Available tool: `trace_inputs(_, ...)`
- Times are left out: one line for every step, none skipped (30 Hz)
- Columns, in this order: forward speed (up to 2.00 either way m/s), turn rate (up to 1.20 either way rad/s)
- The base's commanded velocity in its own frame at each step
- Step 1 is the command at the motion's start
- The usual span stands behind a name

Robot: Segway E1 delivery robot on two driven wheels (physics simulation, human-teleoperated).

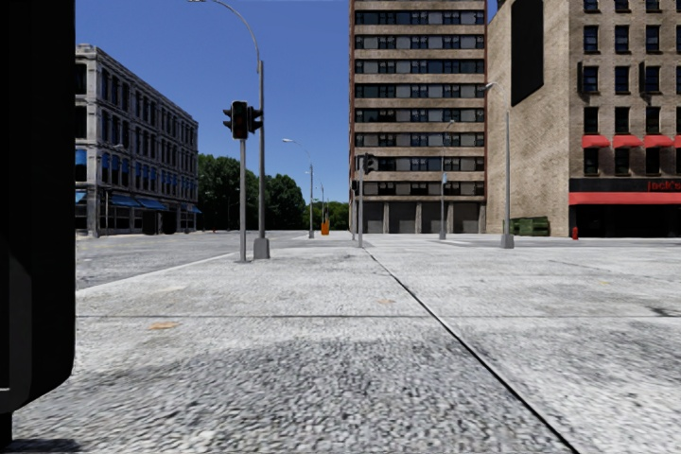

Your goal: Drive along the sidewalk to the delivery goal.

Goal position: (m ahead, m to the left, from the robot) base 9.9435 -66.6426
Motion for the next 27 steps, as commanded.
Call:
trace_inputs(2.00,0.00)
trace_inputs(2.00,0.00)
trace_inputs(2.00,0.00)
trace_inputs(2.00,0.00)
trace_inputs(2.00,0.00)
trace_inputs(2.00,0.00)
trace_inputs(2.00,0.00)
trace_inputs(2.00,0.00)
trace_inputs(2.00,0.00)
trace_inputs(2.00,0.00)
trace_inputs(2.00,0.00)
trace_inputs(2.00,0.00)
trace_inputs(2.00,0.00)
trace_inputs(2.00,0.00)
trace_inputs(2.00,0.00)
trace_inputs(2.00,0.00)
trace_inputs(2.00,0.00)
trace_inputs(2.00,0.00)
trace_inputs(2.00,0.00)
trace_inputs(2.00,0.00)
trace_inputs(2.00,0.00)
trace_inputs(2.00,0.00)
trace_inputs(2.00,0.00)
trace_inputs(2.00,0.00)
trace_inputs(2.00,0.00)
trace_inputs(2.00,0.00)
trace_inputs(2.00,0.00)
